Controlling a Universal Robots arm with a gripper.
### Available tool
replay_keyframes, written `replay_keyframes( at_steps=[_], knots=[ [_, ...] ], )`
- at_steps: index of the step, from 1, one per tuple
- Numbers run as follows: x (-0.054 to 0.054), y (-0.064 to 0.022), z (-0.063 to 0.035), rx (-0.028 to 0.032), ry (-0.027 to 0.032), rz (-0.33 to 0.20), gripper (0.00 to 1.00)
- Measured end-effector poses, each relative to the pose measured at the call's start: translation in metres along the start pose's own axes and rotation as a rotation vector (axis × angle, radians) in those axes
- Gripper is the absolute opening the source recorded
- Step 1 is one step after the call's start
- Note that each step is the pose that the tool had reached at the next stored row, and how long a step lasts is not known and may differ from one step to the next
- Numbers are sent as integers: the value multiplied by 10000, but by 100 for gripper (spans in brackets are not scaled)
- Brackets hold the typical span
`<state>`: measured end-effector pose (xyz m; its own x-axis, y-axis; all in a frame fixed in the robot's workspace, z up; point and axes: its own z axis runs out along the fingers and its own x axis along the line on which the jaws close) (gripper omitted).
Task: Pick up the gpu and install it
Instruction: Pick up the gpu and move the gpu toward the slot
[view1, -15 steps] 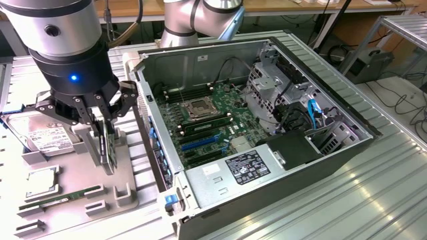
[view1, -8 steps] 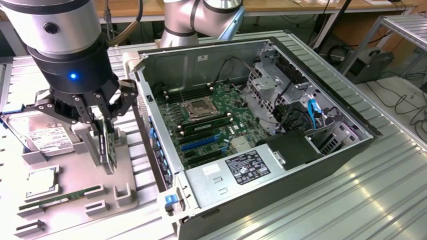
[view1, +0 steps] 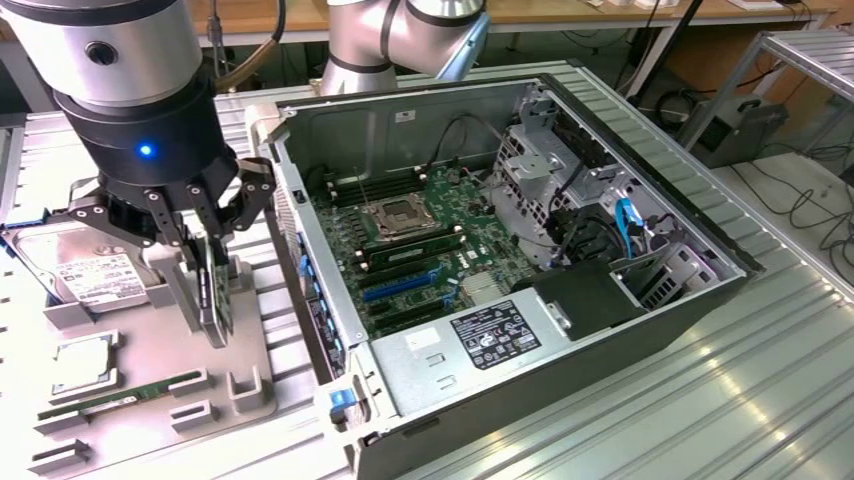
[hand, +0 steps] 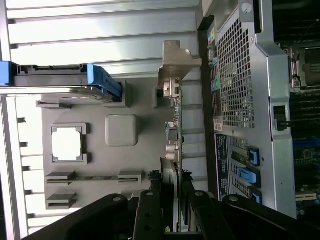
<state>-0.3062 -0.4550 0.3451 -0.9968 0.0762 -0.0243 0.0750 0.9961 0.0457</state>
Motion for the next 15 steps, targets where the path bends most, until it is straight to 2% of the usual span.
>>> replay_keyframes(
  at_steps=[15],
  knots=[
    [-1,2,-34,-1,-1,0,26]
  ],
)
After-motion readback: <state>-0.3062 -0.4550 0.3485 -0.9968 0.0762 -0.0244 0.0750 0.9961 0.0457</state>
